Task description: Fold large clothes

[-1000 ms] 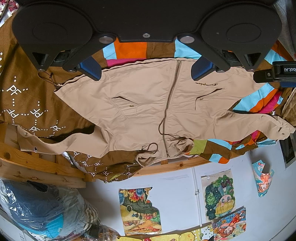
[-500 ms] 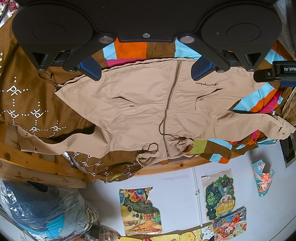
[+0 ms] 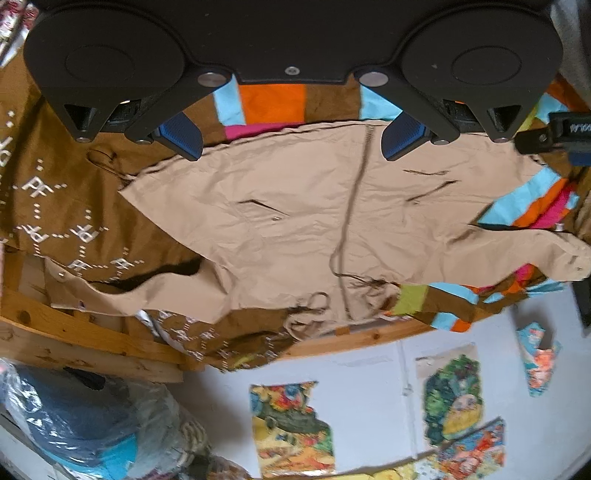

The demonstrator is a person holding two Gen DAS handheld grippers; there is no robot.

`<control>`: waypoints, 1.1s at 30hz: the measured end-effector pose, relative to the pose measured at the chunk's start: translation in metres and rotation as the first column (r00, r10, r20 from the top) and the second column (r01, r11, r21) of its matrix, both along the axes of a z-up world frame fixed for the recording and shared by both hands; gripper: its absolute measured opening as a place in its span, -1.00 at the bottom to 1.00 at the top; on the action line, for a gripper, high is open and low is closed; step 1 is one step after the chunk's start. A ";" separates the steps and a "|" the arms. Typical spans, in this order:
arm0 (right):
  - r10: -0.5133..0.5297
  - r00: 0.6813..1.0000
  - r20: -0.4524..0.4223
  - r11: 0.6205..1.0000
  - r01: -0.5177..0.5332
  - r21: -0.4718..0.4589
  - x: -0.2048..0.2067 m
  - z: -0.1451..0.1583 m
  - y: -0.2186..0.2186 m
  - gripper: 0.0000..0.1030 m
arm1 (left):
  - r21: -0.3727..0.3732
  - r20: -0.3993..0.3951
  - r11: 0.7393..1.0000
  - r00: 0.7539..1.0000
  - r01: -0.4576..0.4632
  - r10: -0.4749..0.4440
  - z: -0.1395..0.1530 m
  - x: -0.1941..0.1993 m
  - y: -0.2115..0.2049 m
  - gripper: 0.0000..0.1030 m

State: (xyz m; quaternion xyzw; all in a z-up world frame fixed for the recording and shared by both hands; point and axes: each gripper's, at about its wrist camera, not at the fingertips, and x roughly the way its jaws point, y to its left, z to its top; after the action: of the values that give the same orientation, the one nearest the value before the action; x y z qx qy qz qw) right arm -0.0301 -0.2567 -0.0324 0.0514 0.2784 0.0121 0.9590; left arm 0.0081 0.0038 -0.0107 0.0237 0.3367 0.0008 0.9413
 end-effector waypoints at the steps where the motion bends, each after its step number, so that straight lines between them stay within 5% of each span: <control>1: -0.022 1.000 -0.018 1.000 0.021 -0.010 0.003 0.001 0.000 0.99 | 0.003 -0.019 1.000 1.000 -0.003 0.003 -0.001 0.003 0.000 0.99; 5: -0.089 0.995 -0.048 0.995 0.087 -0.048 0.014 0.010 -0.001 0.99 | -0.015 -0.106 1.000 0.994 -0.010 0.009 0.002 0.023 0.002 0.99; 16: -0.148 0.989 -0.012 0.985 0.146 -0.095 0.059 0.027 -0.020 0.99 | -0.054 -0.184 0.999 0.983 0.004 -0.014 0.032 0.118 0.004 0.99; 24: -0.187 0.981 0.048 0.972 0.192 -0.137 0.098 0.025 -0.065 0.99 | -0.032 -0.110 0.999 0.993 0.038 -0.041 0.027 0.188 -0.022 0.99; 33: -0.304 0.949 0.090 0.929 0.316 -0.192 0.135 0.004 -0.153 0.99 | 0.037 0.084 0.987 0.983 0.158 -0.160 -0.033 0.200 -0.038 0.99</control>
State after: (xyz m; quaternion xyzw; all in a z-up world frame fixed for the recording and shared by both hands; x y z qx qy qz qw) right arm 0.1052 -0.4092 -0.0281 -0.0040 0.2384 -0.1663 0.9568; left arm 0.2082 -0.0338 -0.0441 0.0646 0.2924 -0.0682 0.9517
